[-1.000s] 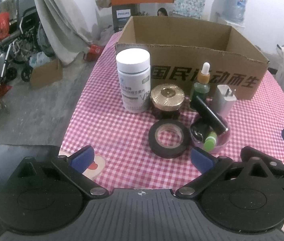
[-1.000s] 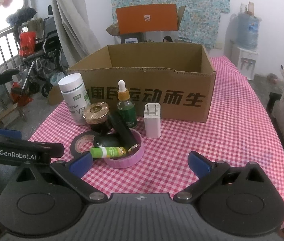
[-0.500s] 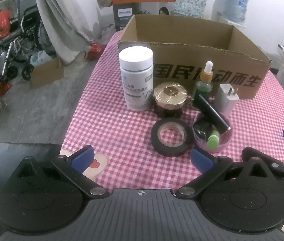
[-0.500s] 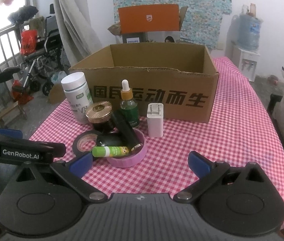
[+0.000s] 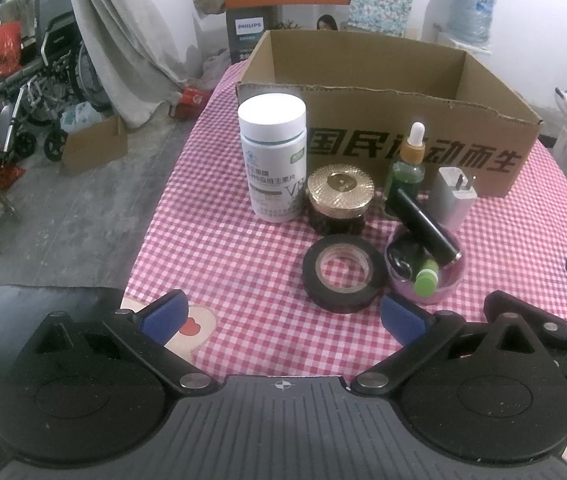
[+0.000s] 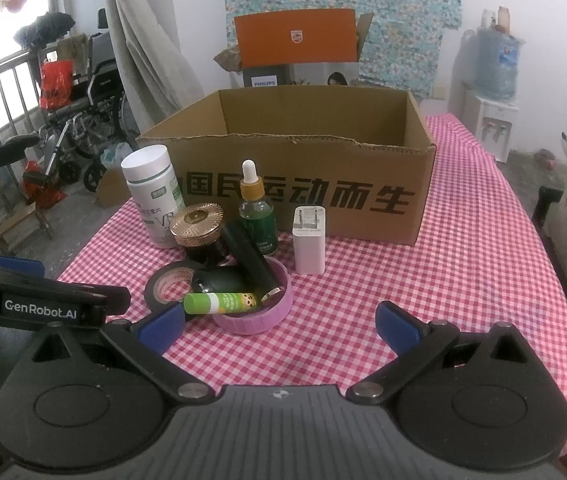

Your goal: Organize rigid objects

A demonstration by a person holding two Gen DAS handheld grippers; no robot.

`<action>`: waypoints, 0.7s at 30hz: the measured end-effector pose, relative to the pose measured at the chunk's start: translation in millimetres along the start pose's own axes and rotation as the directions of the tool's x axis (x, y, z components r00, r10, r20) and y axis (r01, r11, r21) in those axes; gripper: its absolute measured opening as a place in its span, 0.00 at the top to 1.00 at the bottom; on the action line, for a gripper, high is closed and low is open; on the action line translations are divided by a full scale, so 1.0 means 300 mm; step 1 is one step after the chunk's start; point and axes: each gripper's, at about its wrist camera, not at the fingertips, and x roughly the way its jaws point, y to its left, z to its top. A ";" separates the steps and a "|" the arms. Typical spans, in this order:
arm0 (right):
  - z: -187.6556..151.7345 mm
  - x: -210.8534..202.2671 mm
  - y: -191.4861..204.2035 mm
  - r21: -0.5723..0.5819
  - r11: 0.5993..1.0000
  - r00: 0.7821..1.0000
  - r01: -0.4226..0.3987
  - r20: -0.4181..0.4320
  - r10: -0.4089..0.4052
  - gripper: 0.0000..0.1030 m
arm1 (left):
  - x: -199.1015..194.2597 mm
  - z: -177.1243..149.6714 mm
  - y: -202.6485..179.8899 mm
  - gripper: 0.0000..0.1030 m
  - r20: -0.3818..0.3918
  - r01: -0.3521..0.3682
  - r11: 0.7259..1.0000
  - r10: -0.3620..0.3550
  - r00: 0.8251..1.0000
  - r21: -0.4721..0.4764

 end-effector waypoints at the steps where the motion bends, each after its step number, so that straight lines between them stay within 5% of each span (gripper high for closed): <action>1: 0.000 0.001 0.001 -0.001 1.000 1.000 0.000 -0.001 0.000 0.00 | 0.000 0.000 0.000 0.00 -0.001 0.000 1.000 0.000 1.000 0.001; 21: 0.004 -0.002 -0.016 0.016 1.000 1.000 0.003 0.012 -0.003 0.00 | -0.006 -0.005 -0.003 0.00 0.013 0.002 1.000 -0.002 1.000 0.012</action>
